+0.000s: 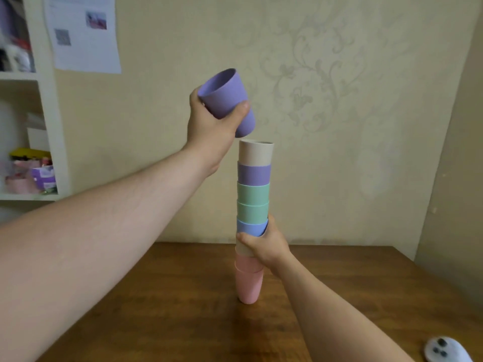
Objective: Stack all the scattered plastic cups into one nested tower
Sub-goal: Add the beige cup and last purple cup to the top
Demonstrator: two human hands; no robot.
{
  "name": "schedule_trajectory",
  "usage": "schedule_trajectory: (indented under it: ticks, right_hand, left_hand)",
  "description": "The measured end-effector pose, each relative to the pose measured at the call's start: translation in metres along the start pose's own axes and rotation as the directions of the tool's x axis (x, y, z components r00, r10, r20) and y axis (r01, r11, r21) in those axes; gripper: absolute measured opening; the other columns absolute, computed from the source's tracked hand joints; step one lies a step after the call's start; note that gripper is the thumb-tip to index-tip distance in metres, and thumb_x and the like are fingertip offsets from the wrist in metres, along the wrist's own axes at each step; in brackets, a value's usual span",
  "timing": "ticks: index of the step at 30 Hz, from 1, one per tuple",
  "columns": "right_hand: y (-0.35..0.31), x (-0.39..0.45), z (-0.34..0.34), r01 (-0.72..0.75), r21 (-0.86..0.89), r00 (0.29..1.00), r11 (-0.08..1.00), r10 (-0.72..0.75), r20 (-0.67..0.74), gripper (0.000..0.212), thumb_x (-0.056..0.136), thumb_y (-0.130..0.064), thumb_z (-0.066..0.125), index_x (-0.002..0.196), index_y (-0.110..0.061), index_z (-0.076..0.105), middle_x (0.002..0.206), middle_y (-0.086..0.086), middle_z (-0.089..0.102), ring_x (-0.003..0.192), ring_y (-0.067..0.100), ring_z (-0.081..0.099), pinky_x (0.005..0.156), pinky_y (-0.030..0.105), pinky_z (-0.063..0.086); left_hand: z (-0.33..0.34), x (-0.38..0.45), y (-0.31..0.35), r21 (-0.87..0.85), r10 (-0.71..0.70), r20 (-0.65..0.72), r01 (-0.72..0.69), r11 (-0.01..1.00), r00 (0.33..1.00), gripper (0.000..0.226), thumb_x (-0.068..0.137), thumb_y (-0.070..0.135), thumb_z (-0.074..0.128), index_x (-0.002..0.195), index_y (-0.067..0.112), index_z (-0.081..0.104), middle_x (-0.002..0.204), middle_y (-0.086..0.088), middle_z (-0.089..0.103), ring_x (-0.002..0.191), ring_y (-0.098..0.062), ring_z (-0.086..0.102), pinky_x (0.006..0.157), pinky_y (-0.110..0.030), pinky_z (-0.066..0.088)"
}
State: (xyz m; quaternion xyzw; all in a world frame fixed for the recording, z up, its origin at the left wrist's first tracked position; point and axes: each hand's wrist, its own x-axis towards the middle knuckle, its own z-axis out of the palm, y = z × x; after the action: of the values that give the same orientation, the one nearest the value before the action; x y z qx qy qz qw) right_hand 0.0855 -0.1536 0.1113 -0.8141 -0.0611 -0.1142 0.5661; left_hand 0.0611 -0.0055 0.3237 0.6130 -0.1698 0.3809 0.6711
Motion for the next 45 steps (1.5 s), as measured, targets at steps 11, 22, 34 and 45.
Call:
schedule_trajectory:
  ticks: [11, 22, 34, 45]
  right_hand:
    - [0.003, 0.002, -0.001, 0.013, 0.002, 1.000, 1.000, -0.013, 0.003, 0.070, 0.066, -0.049, 0.087, 0.127, -0.042, 0.052, 0.112, -0.011, 0.072, 0.101, 0.017, 0.073, 0.092, 0.050, 0.065]
    - [0.006, 0.003, -0.002, 0.038, 0.009, 0.999, 0.999, -0.038, 0.019, 0.068, 0.075, -0.045, 0.088, 0.131, -0.042, 0.050, 0.114, -0.013, 0.069, 0.103, 0.015, 0.071, 0.093, 0.047, 0.065]
    - [0.023, -0.007, 0.002, 0.036, 0.082, 0.998, 0.996, -0.040, 0.049, 0.068, 0.080, -0.040, 0.090, 0.136, -0.044, 0.052, 0.120, -0.016, 0.072, 0.107, 0.008, 0.071, 0.093, 0.037, 0.062]
    - [0.110, -0.027, 0.019, -0.050, -0.082, 0.990, 0.995, 0.060, 0.128, 0.078, 0.073, -0.029, 0.096, 0.131, -0.054, 0.050, 0.116, -0.022, 0.073, 0.105, 0.006, 0.072, 0.072, 0.010, 0.056]
  left_hand:
    - [0.030, -0.016, -0.028, 0.318, -0.130, 0.255, 0.044, 0.947, 0.958, 0.095, 0.086, 0.032, 0.087, 0.160, 0.049, 0.030, 0.135, 0.009, 0.060, 0.113, -0.018, 0.069, 0.086, -0.033, 0.062]
    - [0.031, -0.010, -0.045, 0.285, -0.111, 0.274, 0.029, 0.958, 0.955, 0.093, 0.097, 0.037, 0.079, 0.164, 0.042, 0.015, 0.150, -0.005, 0.053, 0.120, -0.029, 0.067, 0.100, -0.049, 0.062]
    - [0.016, -0.052, -0.090, 0.250, -0.169, 0.318, 0.089, 0.964, 0.933, 0.111, 0.094, 0.043, 0.079, 0.169, 0.051, -0.003, 0.149, 0.012, 0.064, 0.122, -0.020, 0.073, 0.108, -0.049, 0.059]
    - [-0.051, -0.169, -0.222, 0.459, -0.622, 0.370, 0.446, 0.769, 0.691, 0.079, 0.080, 0.028, 0.098, 0.148, 0.030, 0.060, 0.137, 0.008, 0.074, 0.123, -0.007, 0.070, 0.094, -0.026, 0.059]
